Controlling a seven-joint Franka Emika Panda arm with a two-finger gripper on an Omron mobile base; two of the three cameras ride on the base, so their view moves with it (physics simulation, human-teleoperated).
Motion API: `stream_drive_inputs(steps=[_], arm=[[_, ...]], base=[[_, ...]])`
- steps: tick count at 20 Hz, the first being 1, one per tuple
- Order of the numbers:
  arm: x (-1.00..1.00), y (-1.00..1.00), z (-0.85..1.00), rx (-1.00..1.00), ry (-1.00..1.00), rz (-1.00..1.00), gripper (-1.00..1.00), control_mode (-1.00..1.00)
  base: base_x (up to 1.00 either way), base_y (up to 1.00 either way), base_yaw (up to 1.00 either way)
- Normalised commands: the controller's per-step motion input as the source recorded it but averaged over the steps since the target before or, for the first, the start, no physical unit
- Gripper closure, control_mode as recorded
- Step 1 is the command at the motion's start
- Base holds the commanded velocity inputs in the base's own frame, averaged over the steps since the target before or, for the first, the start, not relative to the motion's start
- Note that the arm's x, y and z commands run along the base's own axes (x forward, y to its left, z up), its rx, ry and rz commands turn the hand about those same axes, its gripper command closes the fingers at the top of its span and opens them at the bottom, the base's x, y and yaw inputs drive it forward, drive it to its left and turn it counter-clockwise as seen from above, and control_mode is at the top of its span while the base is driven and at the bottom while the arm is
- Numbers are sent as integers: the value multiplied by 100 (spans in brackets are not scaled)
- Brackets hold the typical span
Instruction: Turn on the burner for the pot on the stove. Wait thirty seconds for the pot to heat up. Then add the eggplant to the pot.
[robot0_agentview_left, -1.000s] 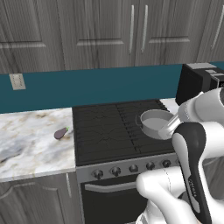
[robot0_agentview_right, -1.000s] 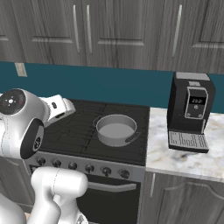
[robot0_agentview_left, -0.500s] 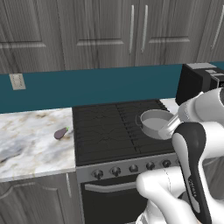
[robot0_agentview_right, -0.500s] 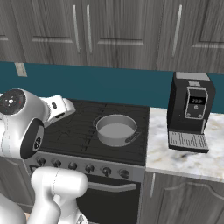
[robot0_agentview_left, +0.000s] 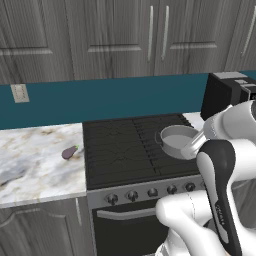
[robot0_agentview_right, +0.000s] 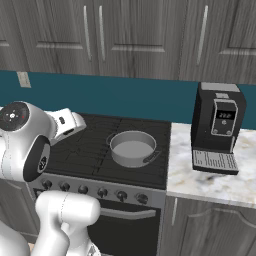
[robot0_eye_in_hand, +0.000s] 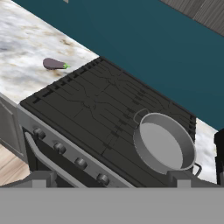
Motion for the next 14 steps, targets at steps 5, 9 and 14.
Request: stream_drive_inputs(steps=[5,9,14], arm=[[0,0,0,0,0,0,-100,-100],[0,0,0,0,0,0,-100,-100],[0,0,0,0,0,0,-100,-100]], base=[[0,0,0],[0,0,0],[0,0,0]])
